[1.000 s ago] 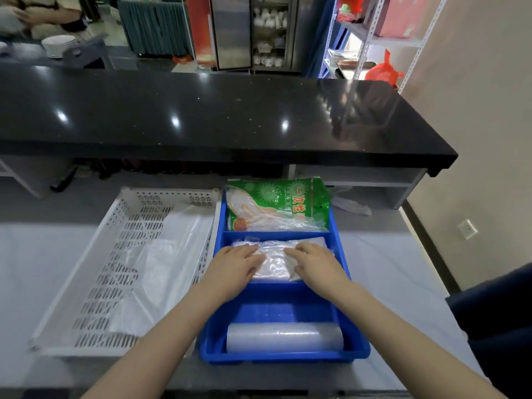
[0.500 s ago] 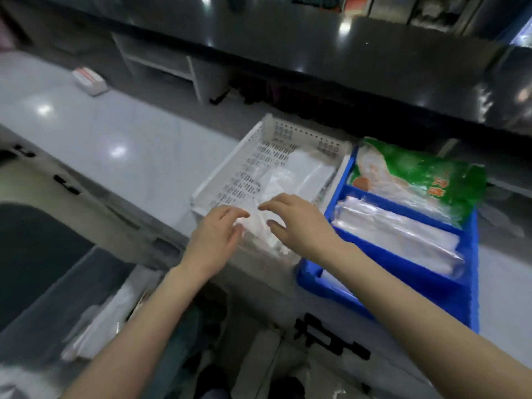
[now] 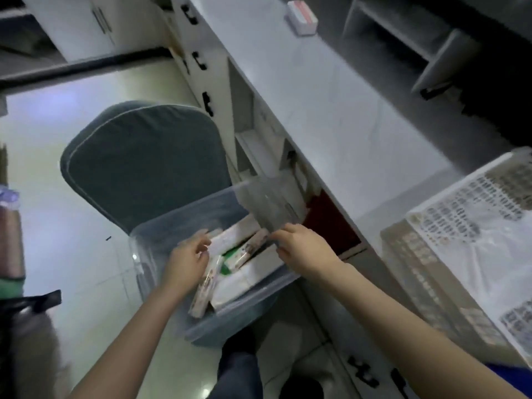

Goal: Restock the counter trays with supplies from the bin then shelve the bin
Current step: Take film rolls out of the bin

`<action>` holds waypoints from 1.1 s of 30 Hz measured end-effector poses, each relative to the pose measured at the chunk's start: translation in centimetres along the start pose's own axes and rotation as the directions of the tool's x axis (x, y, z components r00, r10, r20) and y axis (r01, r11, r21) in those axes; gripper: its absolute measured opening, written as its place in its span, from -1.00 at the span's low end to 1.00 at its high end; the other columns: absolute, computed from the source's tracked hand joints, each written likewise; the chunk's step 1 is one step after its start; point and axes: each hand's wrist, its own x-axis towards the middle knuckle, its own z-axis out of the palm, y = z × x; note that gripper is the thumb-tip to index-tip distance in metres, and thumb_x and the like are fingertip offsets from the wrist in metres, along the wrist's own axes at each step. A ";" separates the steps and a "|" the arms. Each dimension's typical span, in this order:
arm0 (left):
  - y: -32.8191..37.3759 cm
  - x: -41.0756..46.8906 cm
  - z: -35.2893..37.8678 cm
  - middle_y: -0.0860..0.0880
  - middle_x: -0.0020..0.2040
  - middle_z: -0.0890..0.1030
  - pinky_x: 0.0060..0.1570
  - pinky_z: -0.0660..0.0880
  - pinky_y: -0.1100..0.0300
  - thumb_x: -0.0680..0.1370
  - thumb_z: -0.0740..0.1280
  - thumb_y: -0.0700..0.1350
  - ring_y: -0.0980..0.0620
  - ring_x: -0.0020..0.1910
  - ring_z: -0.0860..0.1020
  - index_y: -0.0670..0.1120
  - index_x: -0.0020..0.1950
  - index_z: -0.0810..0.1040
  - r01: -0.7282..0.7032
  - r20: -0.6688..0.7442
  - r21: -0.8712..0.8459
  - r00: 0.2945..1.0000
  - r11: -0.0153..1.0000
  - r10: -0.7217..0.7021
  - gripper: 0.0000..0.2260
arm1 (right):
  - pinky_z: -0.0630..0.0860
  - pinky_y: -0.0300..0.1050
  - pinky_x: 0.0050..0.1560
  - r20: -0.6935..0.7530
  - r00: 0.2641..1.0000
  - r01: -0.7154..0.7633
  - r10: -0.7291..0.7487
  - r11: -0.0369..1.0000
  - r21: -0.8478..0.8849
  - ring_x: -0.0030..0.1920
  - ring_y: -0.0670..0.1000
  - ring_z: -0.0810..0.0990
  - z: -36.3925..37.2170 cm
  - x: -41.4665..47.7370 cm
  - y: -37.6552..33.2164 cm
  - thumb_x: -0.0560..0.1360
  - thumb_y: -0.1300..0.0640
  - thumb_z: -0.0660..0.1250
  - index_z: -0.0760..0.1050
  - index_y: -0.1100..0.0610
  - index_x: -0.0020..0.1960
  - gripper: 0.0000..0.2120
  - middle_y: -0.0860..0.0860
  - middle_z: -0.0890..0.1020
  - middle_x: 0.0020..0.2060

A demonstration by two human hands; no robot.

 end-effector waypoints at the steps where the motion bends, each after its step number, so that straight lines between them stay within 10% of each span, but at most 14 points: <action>1: -2.3 0.2 -0.1 -0.10 0.00 0.68 -0.09 0.45 0.18 0.47 0.34 -0.30 -0.10 -0.03 0.62 -0.11 0.09 0.61 0.069 0.014 -0.005 0.998 0.998 -0.069 -0.77 | 0.47 0.04 0.11 0.056 0.998 -0.020 0.020 1.000 0.008 0.20 0.11 0.48 1.4 1.5 -0.6 0.54 0.12 0.21 0.46 0.02 0.30 -0.66 0.03 0.51 0.22; 19: -20.8 5.3 16.9 -0.22 0.40 0.31 0.24 0.41 -0.11 0.47 0.40 -0.08 -0.28 0.29 0.41 0.03 0.54 0.05 0.466 0.416 0.134 0.774 0.874 -0.477 -0.25 | 0.18 0.13 0.40 0.398 0.916 0.066 0.060 0.953 -0.295 0.36 0.16 0.31 29.2 19.0 2.6 0.46 0.20 0.24 0.29 0.05 0.40 -0.49 0.11 0.36 0.35; 33: -17.9 8.2 14.5 -0.15 0.26 0.40 0.05 0.52 -0.07 0.48 0.38 -0.03 -0.19 0.12 0.51 0.11 0.49 0.08 0.361 0.341 0.225 0.841 0.905 -0.420 -0.32 | 0.31 0.23 0.27 0.449 0.893 0.123 -0.009 0.966 -0.226 0.23 0.16 0.35 26.6 19.6 4.5 0.49 0.12 0.25 0.33 -0.04 0.34 -0.58 0.09 0.39 0.16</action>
